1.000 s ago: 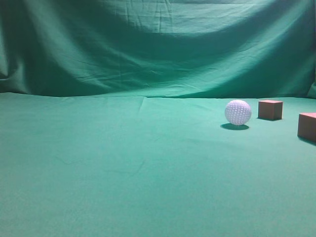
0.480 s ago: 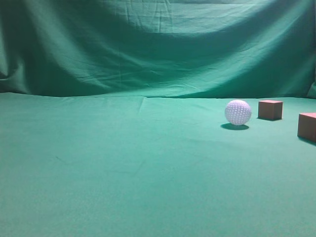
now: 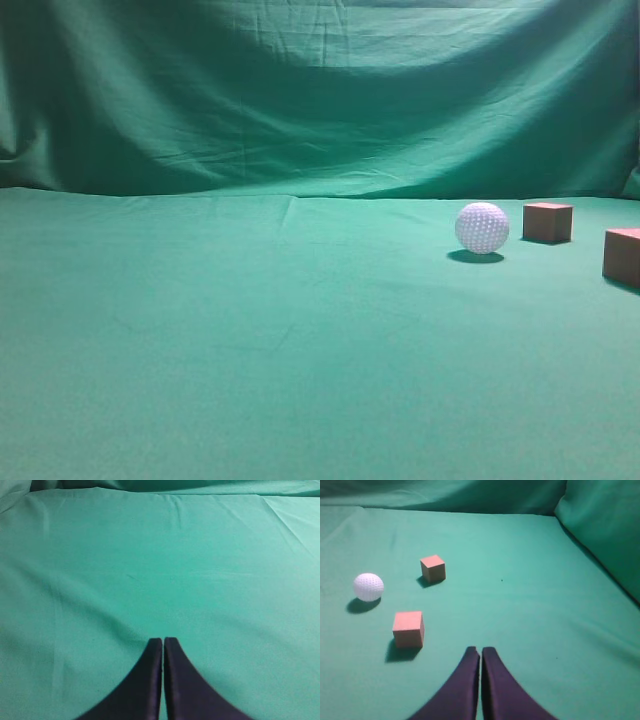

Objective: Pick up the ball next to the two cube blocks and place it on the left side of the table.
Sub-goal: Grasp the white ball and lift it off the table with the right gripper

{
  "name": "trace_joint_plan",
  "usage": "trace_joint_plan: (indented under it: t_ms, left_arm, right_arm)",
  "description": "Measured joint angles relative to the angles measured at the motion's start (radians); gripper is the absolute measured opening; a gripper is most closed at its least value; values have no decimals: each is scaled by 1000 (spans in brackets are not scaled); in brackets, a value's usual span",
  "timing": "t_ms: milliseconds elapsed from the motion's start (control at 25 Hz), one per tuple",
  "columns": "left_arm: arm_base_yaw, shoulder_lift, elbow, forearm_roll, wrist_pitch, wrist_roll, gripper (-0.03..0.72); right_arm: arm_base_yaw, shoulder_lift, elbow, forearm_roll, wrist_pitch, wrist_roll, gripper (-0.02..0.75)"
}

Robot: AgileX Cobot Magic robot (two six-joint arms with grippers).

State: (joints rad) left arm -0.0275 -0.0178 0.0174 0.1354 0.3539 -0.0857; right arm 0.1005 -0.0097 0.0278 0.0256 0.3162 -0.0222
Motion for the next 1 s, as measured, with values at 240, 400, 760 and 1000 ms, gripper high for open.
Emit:
trace_joint_plan:
  t_ms: [240,400,760,1000]
  left_arm:
    - [0,0,0,0,0,0,0]
    - [0,0,0,0,0,0,0]
    - [0,0,0,0,0,0,0]
    - [0,0,0,0,0,0,0]
  right_arm:
    - [0,0,2,8,-308,2,0]
    - [0,0,-5,8,-507,57,0]
    - [0,273,-313,14,-65,184,0]
    - [10,562,-450,16,72,114,0]
